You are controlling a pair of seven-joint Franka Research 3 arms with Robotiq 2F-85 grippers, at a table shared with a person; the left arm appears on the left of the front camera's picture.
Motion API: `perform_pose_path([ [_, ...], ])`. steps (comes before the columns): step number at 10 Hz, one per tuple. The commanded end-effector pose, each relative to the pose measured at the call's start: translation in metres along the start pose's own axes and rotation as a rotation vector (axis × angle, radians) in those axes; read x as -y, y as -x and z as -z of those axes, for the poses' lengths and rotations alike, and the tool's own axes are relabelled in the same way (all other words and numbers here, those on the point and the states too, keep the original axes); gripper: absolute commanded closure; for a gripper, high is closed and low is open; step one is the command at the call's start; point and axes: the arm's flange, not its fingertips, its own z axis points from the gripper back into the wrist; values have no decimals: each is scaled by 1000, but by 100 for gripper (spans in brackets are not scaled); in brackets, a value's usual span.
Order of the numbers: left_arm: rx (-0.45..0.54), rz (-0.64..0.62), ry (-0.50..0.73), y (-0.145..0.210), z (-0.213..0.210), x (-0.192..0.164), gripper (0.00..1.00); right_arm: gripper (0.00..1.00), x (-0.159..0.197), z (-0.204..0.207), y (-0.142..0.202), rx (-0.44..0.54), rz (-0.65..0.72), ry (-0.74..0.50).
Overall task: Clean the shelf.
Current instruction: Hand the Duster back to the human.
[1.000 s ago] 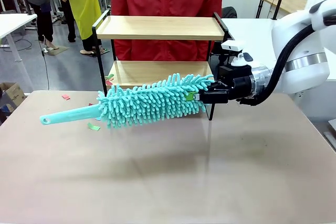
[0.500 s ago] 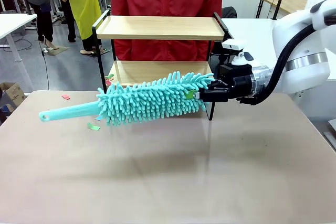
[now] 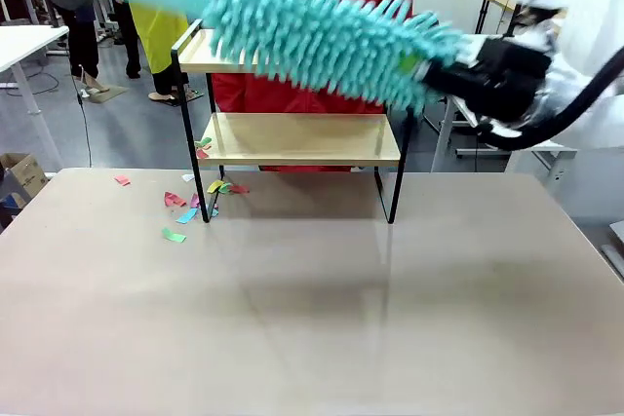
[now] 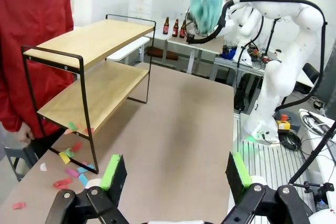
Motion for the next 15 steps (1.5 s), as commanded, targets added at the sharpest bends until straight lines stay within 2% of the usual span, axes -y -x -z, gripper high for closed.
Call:
perform_pose_path([
  [1, 31, -1, 4, -5, -1, -1, 0, 84, -23, -9, -10, 147, -124, 102],
  [4, 31, -1, 4, -5, -1, -1, 0, 84, -37, -43, -34, 238, -265, 360],
  [7, 31, -1, 4, -5, -1, -1, 0, 84, -61, -111, -52, 275, -408, 726],
  [9, 31, -1, 4, -5, -1, -1, 0, 84, -76, -163, -54, 215, -447, 991],
  [11, 31, -1, 4, -5, -1, -1, 0, 84, -94, -197, -54, 126, -473, 1174],
  [13, 31, -1, 4, -5, -1, -1, 0, 84, -101, -214, -47, 32, -444, 1258],
  [15, 31, -1, 4, -5, -1, -1, 0, 84, -104, -228, -25, -85, -332, 1308],
])
